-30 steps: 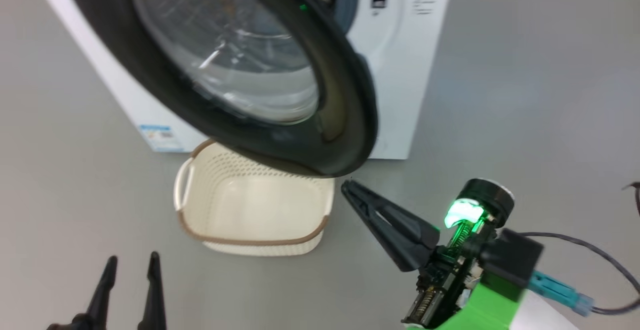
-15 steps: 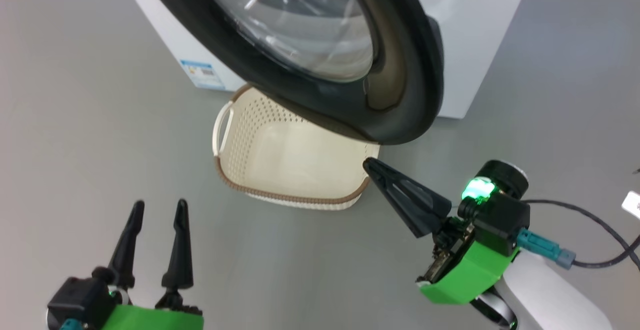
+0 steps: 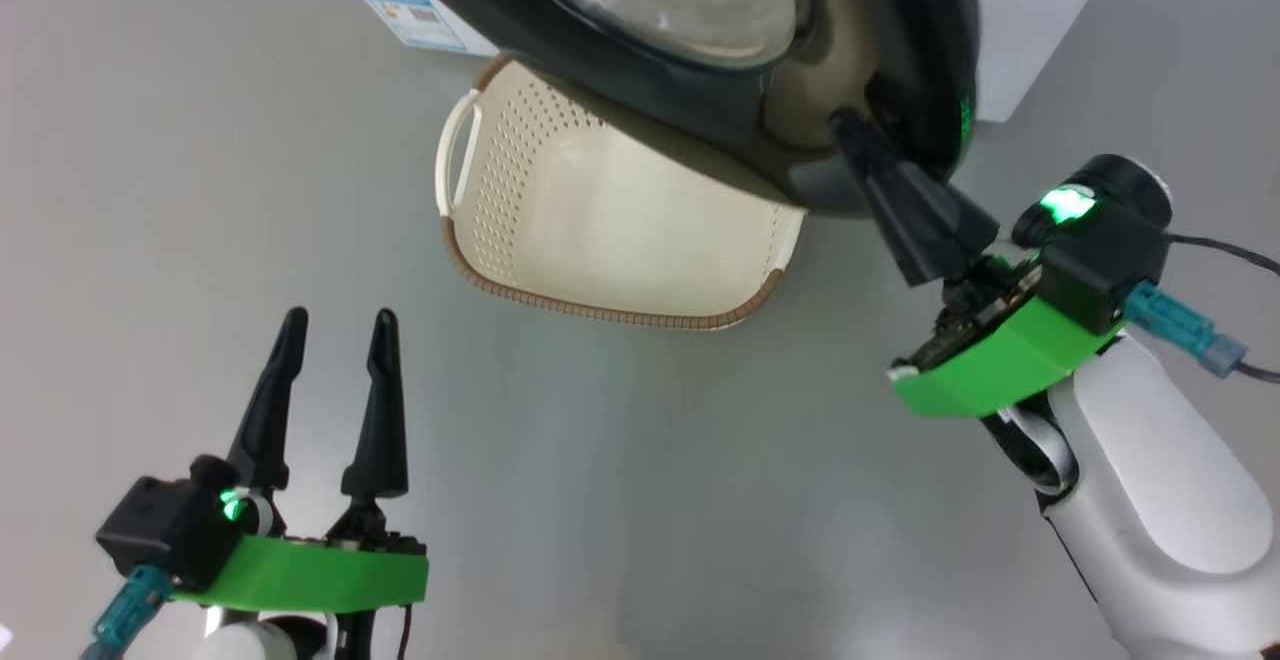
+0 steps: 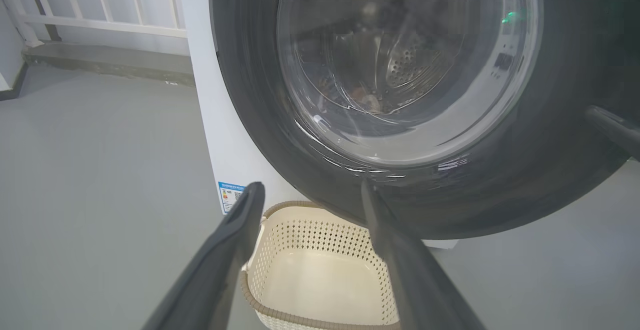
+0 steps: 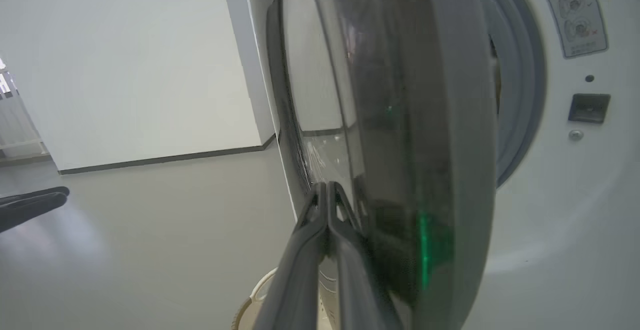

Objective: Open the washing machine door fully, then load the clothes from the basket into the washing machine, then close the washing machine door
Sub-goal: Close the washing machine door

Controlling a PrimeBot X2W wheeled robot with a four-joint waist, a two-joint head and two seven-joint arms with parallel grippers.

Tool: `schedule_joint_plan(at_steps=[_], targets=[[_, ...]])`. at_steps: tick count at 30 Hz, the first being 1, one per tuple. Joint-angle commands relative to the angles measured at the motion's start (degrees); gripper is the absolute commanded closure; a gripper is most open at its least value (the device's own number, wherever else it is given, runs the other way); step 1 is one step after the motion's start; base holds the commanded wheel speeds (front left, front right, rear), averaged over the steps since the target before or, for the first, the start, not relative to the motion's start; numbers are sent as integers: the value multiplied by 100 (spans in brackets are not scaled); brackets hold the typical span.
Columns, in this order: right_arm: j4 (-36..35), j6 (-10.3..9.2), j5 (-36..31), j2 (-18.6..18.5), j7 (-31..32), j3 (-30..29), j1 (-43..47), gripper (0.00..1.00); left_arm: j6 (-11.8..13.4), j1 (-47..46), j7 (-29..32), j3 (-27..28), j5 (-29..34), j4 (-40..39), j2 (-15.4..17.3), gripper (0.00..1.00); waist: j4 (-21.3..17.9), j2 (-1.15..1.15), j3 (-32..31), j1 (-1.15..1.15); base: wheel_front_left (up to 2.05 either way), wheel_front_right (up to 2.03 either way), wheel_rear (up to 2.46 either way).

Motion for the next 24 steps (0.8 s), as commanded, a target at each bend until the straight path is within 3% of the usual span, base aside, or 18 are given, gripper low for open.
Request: schedule_joint_plan(at_steps=[1, 10, 24], targets=[[-72, 14, -73, 189, -27, -92, -5, 100, 23, -115, -36, 179, -34, -150, 76, 0, 31, 0, 199, -1, 0, 0, 0], [377, 14, -379, 642, -27, -1048, -678, 100, -45, -305, -36, 132, -100, -103, 76, 0, 4, 0, 519, -1, 0, 0, 0], [1163, 14, -420, 797, -27, -1589, -2006, 100, -133, -579, -36, -84, -170, -36, 76, 0, 52, 0, 977, -1, 0, 0, 0]])
